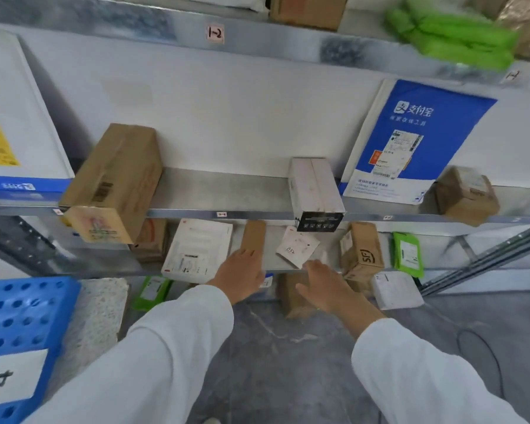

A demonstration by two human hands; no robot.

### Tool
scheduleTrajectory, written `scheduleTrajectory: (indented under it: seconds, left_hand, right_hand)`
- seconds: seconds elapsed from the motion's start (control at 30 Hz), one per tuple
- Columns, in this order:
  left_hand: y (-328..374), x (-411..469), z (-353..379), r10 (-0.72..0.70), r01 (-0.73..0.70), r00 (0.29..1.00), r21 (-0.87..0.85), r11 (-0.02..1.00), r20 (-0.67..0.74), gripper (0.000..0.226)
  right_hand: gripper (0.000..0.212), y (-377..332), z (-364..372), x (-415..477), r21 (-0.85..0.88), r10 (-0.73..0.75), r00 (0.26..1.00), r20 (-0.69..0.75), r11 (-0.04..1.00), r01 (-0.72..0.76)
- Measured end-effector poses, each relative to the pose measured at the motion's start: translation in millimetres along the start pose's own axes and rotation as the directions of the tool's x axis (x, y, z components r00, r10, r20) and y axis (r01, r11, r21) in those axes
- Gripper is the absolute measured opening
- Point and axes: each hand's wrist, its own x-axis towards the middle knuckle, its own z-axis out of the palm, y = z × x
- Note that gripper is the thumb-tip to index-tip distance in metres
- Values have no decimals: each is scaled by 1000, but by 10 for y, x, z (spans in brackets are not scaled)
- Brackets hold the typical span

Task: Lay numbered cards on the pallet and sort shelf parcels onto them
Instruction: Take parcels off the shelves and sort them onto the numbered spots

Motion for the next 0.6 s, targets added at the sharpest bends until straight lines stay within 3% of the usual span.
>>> scheduleTrajectory:
  seconds: [0.27,0.4,0.6]
  left_hand:
    - [-324,551,379,-87,89,992,-18,996,91,39]
    - [-251,926,977,-155,169,976,-84,982,153,36]
    - [-292,1476,1984,-151,168,974,-97,981,168,40]
  right_hand:
    - [52,291,263,605,61,87,993,84,994,-93]
    - [47,624,614,1022,69,83,989,125,993,-92]
    - [40,1127,1106,1806,71,57,982,179,995,-71]
